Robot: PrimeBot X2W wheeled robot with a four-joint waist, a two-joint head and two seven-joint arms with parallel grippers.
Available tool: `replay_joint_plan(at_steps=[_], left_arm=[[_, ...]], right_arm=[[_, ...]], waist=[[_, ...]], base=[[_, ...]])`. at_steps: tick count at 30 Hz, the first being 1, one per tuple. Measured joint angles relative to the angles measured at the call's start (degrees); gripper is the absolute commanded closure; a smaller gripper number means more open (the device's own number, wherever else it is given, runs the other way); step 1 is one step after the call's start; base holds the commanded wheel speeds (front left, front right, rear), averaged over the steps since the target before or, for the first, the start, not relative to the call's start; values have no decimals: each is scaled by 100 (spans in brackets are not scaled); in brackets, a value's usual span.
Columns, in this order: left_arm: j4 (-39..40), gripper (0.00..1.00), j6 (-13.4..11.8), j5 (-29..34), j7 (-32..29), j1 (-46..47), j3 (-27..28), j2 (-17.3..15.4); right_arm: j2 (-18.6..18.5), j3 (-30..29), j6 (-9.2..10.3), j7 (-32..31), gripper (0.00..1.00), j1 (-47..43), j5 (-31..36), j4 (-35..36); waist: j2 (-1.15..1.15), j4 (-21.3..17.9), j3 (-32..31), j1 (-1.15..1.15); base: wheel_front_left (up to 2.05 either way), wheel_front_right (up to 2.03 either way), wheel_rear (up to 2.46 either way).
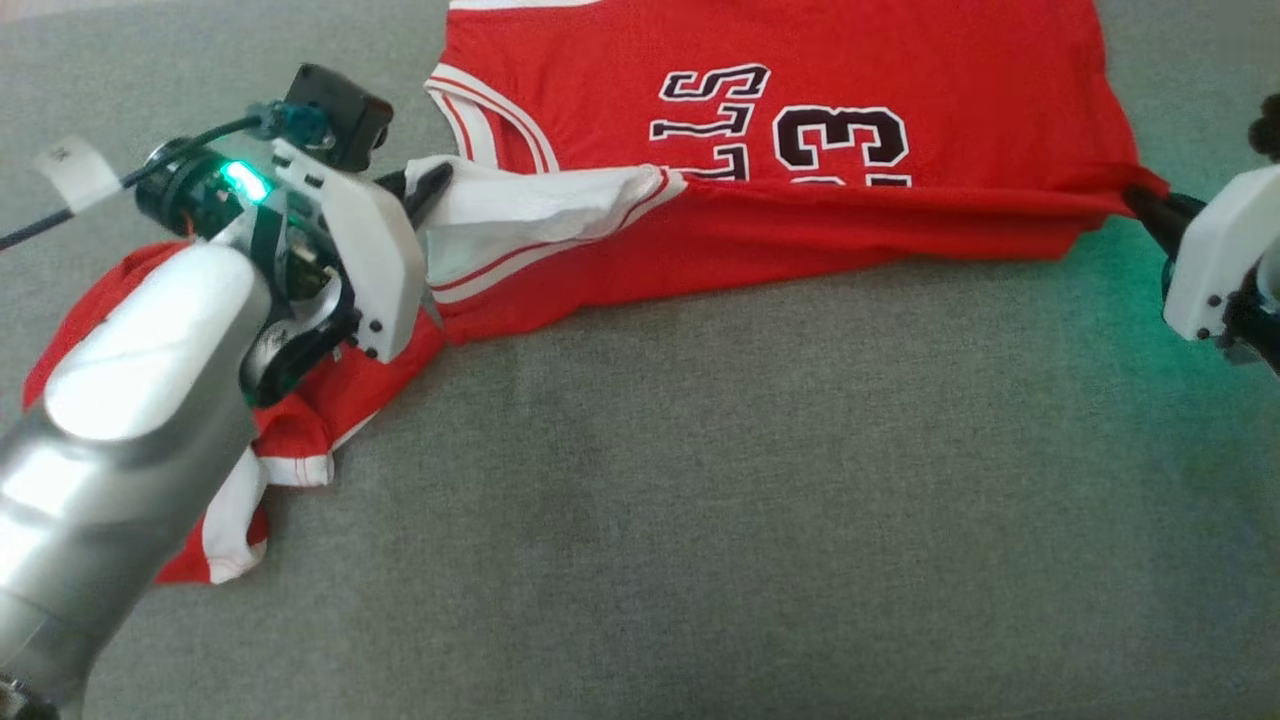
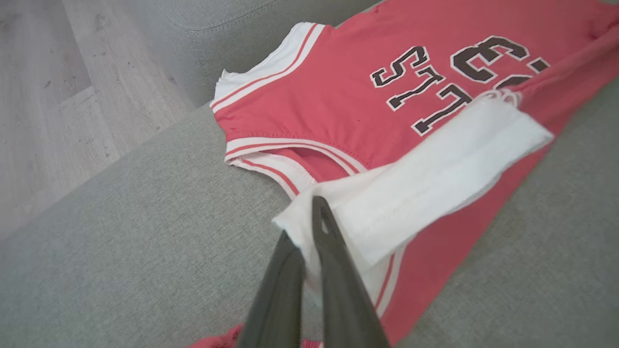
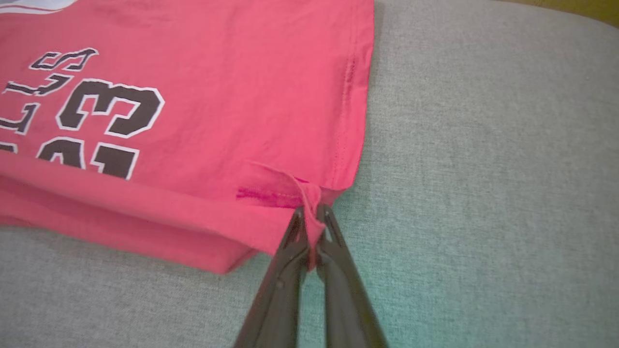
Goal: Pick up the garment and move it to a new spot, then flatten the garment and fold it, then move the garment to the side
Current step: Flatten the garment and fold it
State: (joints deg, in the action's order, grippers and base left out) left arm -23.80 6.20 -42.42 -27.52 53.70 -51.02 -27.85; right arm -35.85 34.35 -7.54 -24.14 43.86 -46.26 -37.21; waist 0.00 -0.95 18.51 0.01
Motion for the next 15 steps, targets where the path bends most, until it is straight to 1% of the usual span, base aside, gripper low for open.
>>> replay_joint_plan(at_steps=[5, 10, 11, 13, 14, 15], left_arm=[[-491, 100, 89, 129, 210, 259, -159, 209], [-937, 100, 92, 134, 452, 481, -216, 409], [-1027, 82, 92, 142, 534, 536, -214, 446], [-1211, 36, 92, 186, 701, 665, -209, 534], [-1302, 0, 87, 213, 795, 731, -200, 584], [-1389, 0, 79, 238, 899, 789, -177, 642]], right_arm=[[162, 20, 0, 105, 100, 204, 168, -266], [232, 47, 0, 336, 100, 458, 315, -443], [242, 51, 0, 412, 100, 512, 349, -467], [261, 47, 0, 591, 100, 632, 386, -539], [268, 38, 0, 705, 84, 695, 439, -593], [276, 15, 0, 843, 0, 762, 504, -660]], waist=[[0, -11, 145, 0], [0, -6, 297, 0], [0, -2, 329, 0], [0, 8, 391, 0], [0, 14, 420, 0], [0, 20, 448, 0]], base=[[0, 0, 0], [0, 0, 0], [0, 0, 0], [0, 0, 0], [0, 0, 0], [0, 0, 0]])
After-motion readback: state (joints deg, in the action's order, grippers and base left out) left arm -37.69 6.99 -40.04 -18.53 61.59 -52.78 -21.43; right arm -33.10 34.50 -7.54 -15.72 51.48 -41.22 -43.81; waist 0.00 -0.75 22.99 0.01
